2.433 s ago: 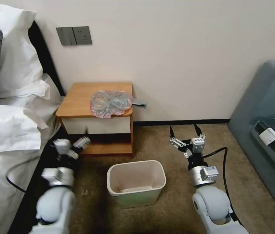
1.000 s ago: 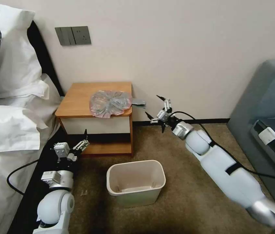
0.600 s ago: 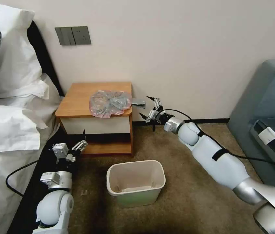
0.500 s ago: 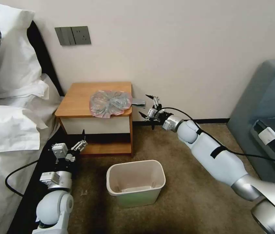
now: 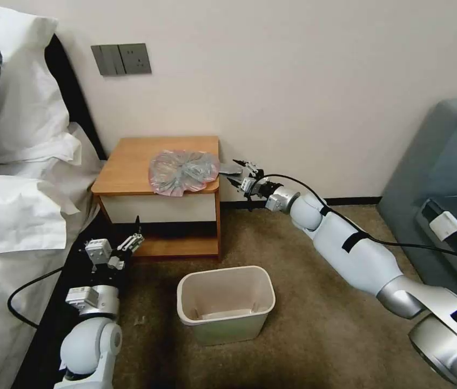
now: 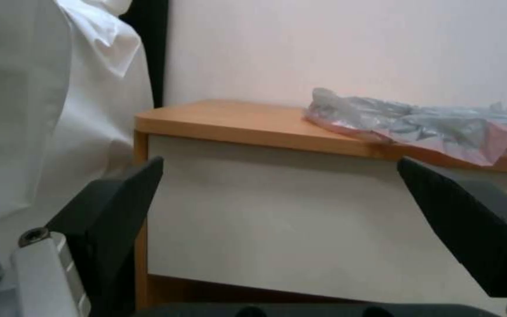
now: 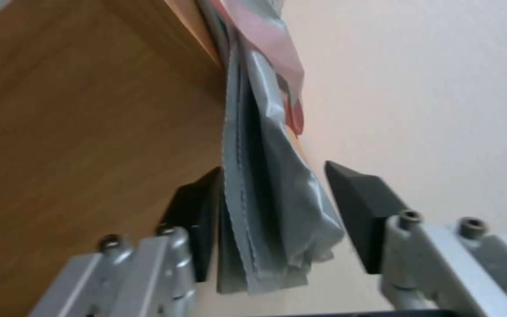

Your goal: Pick up the garbage bag from the table and place it over the trash can.

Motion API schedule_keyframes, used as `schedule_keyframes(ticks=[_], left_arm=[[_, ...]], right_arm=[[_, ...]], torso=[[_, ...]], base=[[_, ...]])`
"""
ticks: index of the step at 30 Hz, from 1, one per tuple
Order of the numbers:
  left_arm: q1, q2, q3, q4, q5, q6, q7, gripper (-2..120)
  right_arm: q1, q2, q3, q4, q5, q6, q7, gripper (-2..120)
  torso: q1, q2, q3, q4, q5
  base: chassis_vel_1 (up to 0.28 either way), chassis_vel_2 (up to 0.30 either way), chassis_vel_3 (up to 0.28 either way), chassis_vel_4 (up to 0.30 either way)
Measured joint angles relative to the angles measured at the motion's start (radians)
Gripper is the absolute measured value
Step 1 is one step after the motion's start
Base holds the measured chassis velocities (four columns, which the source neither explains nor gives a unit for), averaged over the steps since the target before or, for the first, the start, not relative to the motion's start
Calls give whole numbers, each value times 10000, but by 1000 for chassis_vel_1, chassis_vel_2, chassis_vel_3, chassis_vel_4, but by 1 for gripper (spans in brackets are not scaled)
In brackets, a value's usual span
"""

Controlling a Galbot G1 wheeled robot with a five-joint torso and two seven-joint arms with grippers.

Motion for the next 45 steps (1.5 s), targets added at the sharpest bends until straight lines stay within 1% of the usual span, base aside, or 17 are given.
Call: schedule_keyframes(ticks=[1, 4, 5, 6, 9, 10, 13, 23, 27, 30, 31, 34, 39, 41, 43, 45], left_arm=[[0, 0, 0, 0, 0, 0, 0, 99], [-1, 3, 8, 7, 17, -7, -3, 99], [-1, 3, 8, 7, 17, -7, -3, 99], [-4, 10, 7, 7, 17, -8, -4, 99], [-15, 30, 0, 7, 17, -11, -9, 99], [-15, 30, 0, 7, 17, -11, -9, 99], [-20, 38, -3, 7, 12, -13, -15, 99], [-39, 78, -9, 9, 9, -31, -22, 99], [-34, 83, -24, 9, -4, -49, -27, 99], [-39, 122, -25, -32, -26, -52, -36, 99], [-39, 122, -25, -32, -26, -52, -36, 99], [-65, 130, -48, -146, -75, -42, -56, 99], [-92, 129, -89, -264, -140, -4, -74, 99], [-112, 132, -180, -348, -234, 24, -89, 99], [-223, 232, -300, -454, -531, 107, -128, 99], [-243, 259, -323, -489, -596, 143, -133, 99]], right_arm=[[0, 0, 0, 0, 0, 0, 0, 46], [2, 30, -12, 6, 29, 2, -21, 32], [2, 30, -12, 6, 29, 2, -21, 32], [1, 39, -12, 14, 47, 2, -20, 26], [1, 39, -13, 33, 83, 2, -21, 14], [1, 39, -13, 33, 83, 2, -21, 14], [-17, 5, -17, 125, 153, -2, -20, 0], [-130, -33, -53, 299, 289, -41, -2, 0], [-302, -130, -37, 743, 635, -199, 1, 0], [-749, -285, -11, 1384, 1202, -466, 85, 0], [-749, -285, -11, 1384, 1202, -466, 85, 0], [-1348, -424, 124, 2086, 1448, -601, 170, 0], [-1698, -552, 160, 2561, 1661, -723, 254, 0], [-2131, -796, 170, 3281, 1893, -919, 255, 0], [-2941, -1240, 309, 4460, 1976, -1047, 108, 0], [-3137, -1350, 335, 4693, 1977, -1056, 68, 0]], torso=[[0, 0, 0, 0, 0], [-1, 0, 0, 0, 0], [-1, 0, 0, 0, 0], [-1, -1, 0, 0, 0], [-1, 0, 0, 0, 0], [-1, 0, 0, 0, 0], [-1, 0, 0, 0, 0], [-1, 0, 0, 0, 0], [-1, 0, 0, 0, 0], [-1, 0, 0, 1, 0], [-1, 0, 0, 1, 0], [0, 0, 0, 0, 0], [-1, 0, 0, 1, 0], [-1, 0, -1, 0, 0], [0, 0, -1, -1, 1], [-1, 0, -1, -1, 1]], base=[[0, 0, 0, 0], [0, 0, 0, 0], [0, 0, 0, 0], [0, 0, 0, 0], [0, 0, 0, 0], [0, 0, 0, 0], [0, 0, 0, 0], [0, 0, 0, 0], [0, 0, 0, 0], [0, 0, 0, 0], [0, 0, 0, 0], [0, 0, 0, 0], [0, 0, 0, 0], [0, 0, 0, 0], [0, 0, 0, 0], [0, 0, 0, 0]])
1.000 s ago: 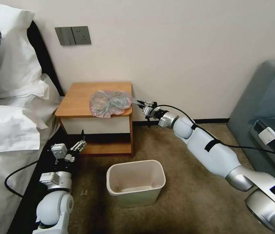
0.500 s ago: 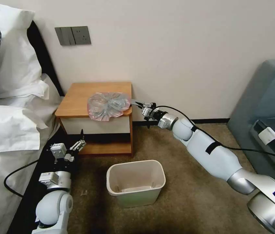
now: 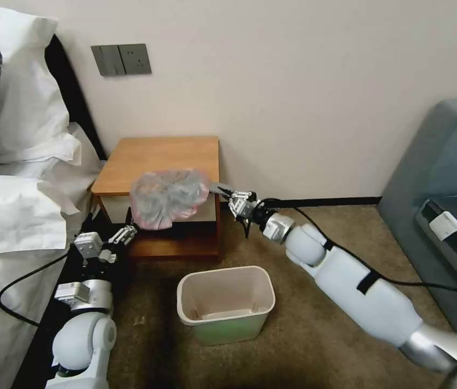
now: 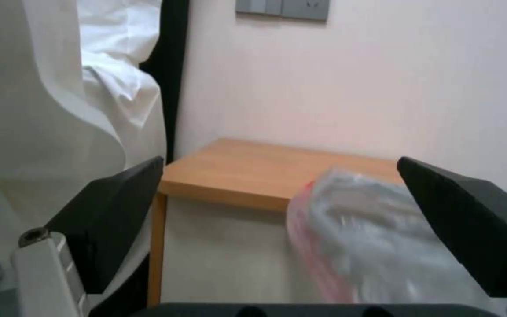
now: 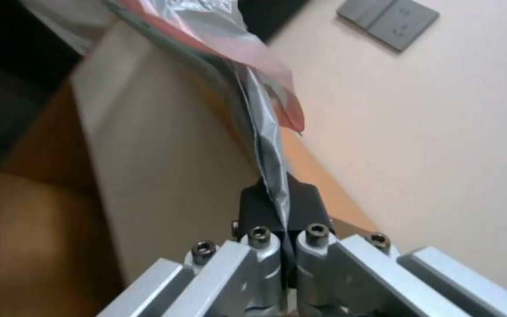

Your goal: Pick up the garbage bag from the table and place it over the trash can.

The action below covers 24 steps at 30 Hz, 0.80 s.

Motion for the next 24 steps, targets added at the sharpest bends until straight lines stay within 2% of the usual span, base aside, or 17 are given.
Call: schedule_keyframes(ticks=[8, 11, 16, 24], left_arm=[[-37, -12, -2, -46, -71, 59, -12, 99], [-47, -42, 39, 12, -58, 58, -13, 99], [-55, -51, 122, 64, -17, 55, -12, 99], [-29, -73, 169, 83, 46, 37, -12, 99]], right_arm=[[-1352, -554, 184, 1019, -213, 79, -276, 0], [-2336, -904, 322, 1352, -503, 296, -430, 0], [-3257, -1040, 598, 1376, -877, 606, -566, 0], [-3694, -1070, 681, 1302, -1246, 853, -662, 0]], torso=[[0, 0, 0, 2, 0], [0, 0, 0, 1, -1], [0, 0, 0, 0, 0], [0, 0, 0, 2, -1]], base=[[0, 0, 0, 0], [0, 0, 0, 0], [0, 0, 0, 0], [0, 0, 0, 0]])
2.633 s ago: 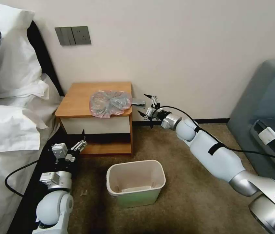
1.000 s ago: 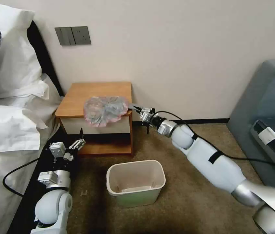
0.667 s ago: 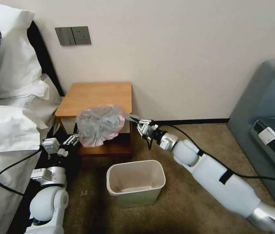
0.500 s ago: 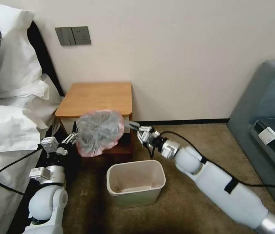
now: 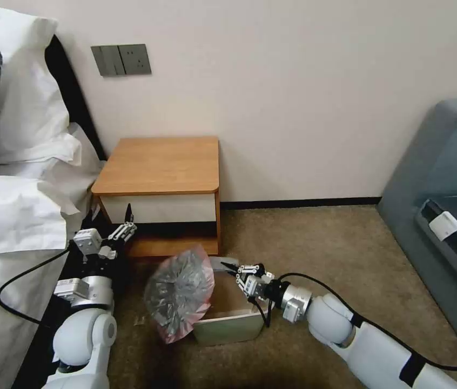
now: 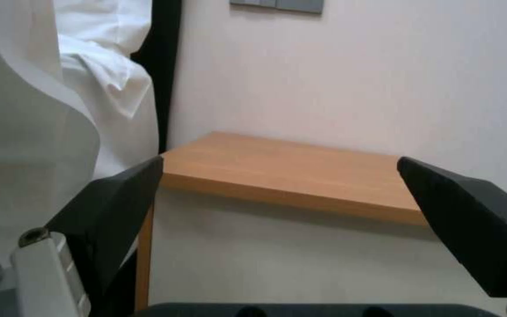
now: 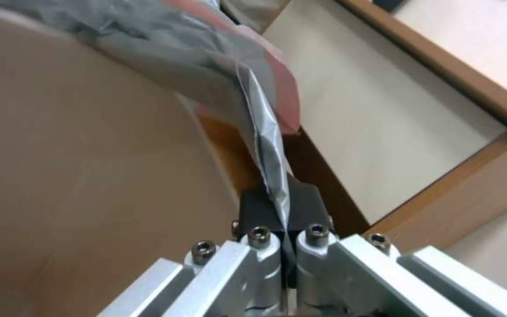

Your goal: Pick up the garbage bag from the table and place it over the trash can.

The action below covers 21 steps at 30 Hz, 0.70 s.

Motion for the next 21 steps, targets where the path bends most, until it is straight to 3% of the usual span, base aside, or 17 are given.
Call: schedule_keyframes(ticks=[17, 21], left_arm=[[12, -41, 71, -11, 119, -35, 8, 99], [1, -51, 94, -11, 135, -41, 11, 99]], right_arm=[[-422, -522, 148, 274, 318, 122, -389, 0], [-481, -668, 227, 369, 459, 119, -524, 12]], torso=[[0, 0, 1, 0, 0], [0, 0, 1, 0, 0]], base=[[0, 0, 0, 0], [0, 0, 0, 0]])
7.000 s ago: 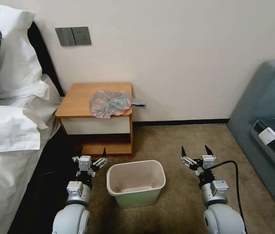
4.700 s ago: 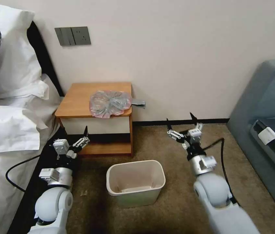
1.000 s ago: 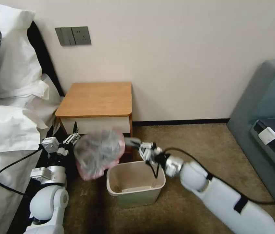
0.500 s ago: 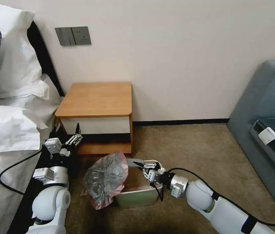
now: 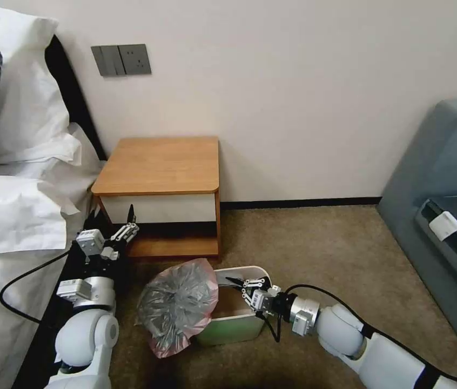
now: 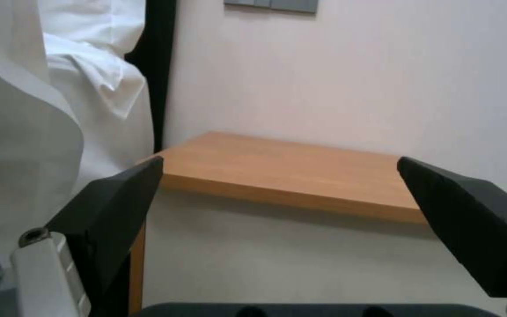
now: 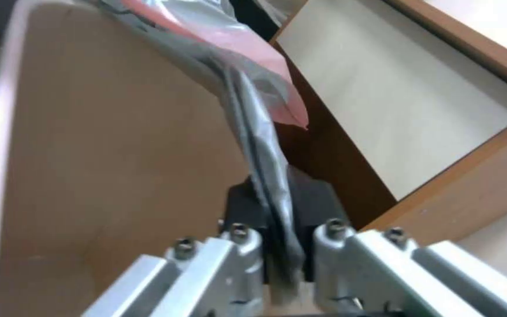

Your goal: Pick up the garbage bag from the table and place it over the trash can.

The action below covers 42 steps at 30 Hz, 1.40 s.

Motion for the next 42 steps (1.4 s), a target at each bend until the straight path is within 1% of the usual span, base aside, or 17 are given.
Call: schedule_keyframes(ticks=[6, 7, 11, 12, 16, 18, 19, 22, 25, 29, 33, 35, 36, 37, 40, 41, 42], left_arm=[[-23, -8, 27, 18, 18, -3, 4, 99], [-23, -8, 27, 18, 18, -3, 4, 99], [-36, -10, 34, 47, 19, -5, 8, 99], [-36, -10, 34, 47, 19, -5, 8, 99], [-76, -10, 57, 91, 19, -5, 9, 99], [-117, -8, 96, 145, 19, -6, 11, 99], [-117, -8, 96, 145, 19, -6, 11, 99], [-128, 26, 170, 216, 16, 16, 10, 99], [-58, 116, 217, 230, -30, 77, 10, 99], [103, 259, 264, 188, -129, 171, 11, 99], [556, 480, 456, -268, -624, 581, 7, 99], [958, 633, 632, -695, -971, 1035, -44, 99], [1310, 758, 731, -1101, -1245, 1530, -77, 99], [1310, 758, 731, -1101, -1245, 1530, -77, 99], [2293, 1160, 1153, -2407, -2137, 3311, -492, 99], [2293, 1160, 1153, -2407, -2137, 3311, -492, 99], [2508, 1275, 1313, -2746, -2375, 3842, -661, 98]], right_arm=[[-18, -390, 127, 154, 448, 3, -526, 34], [-18, -390, 127, 154, 448, 3, -526, 34], [-122, -956, 409, 429, 753, 31, -770, 54], [-122, -956, 409, 429, 753, 31, -770, 54], [-320, -1367, 763, 677, 934, 50, -825, 68], [-540, -1611, 1135, 861, 1054, 84, -831, 78], [-540, -1611, 1135, 861, 1054, 84, -831, 78], [-952, -1815, 1797, 1134, 1232, 133, -852, 92], [-1306, -1911, 2301, 1349, 1374, 176, -897, 99], [-1717, -1922, 2851, 1560, 1526, 226, -919, 100], [-2054, -1749, 3446, 1716, 1683, 375, -907, 100], [-2096, -1625, 3596, 1728, 1768, 408, -850, 100], [-2103, -1527, 3657, 1728, 1789, 421, -823, 100], [-2103, -1527, 3657, 1728, 1789, 421, -823, 100], [-2101, -1096, 3732, 1727, 1802, 440, -669, 100], [-2101, -1096, 3732, 1727, 1802, 440, -669, 100], [-2100, -923, 3748, 1714, 1802, 468, -641, 100]], torso=[[0, 0, 0, 0, 0], [0, 0, 0, 0, 0], [0, 0, 0, 0, 0], [0, 0, 0, 0, 0], [0, -1, 0, 0, -1], [1, 0, 0, -1, 1], [1, 0, 0, -1, 1], [1, 0, 0, 0, 1], [1, 0, 0, 0, 0], [1, 0, 0, -1, 0], [1, -1, 0, -1, -2], [1, -1, 0, -2, -1], [1, 0, 1, 0, -2], [1, 0, 1, 0, -2], [0, 0, 0, 3, 0], [0, 0, 0, 3, 0], [1, 0, 0, 1, 0]], base=[[0, 0, 0, 0], [0, 0, 0, 0], [0, 0, 0, 0], [0, 0, 0, 0], [0, 0, 0, 0], [0, 0, 0, 0], [0, 0, 0, 0], [0, 0, 0, 0], [0, 0, 0, 0], [0, 0, 0, 0], [0, 0, 0, 0], [0, 0, 0, 0], [0, 0, 0, 0], [0, 0, 0, 0], [0, 0, 0, 0], [0, 0, 0, 0], [0, 0, 0, 0]])
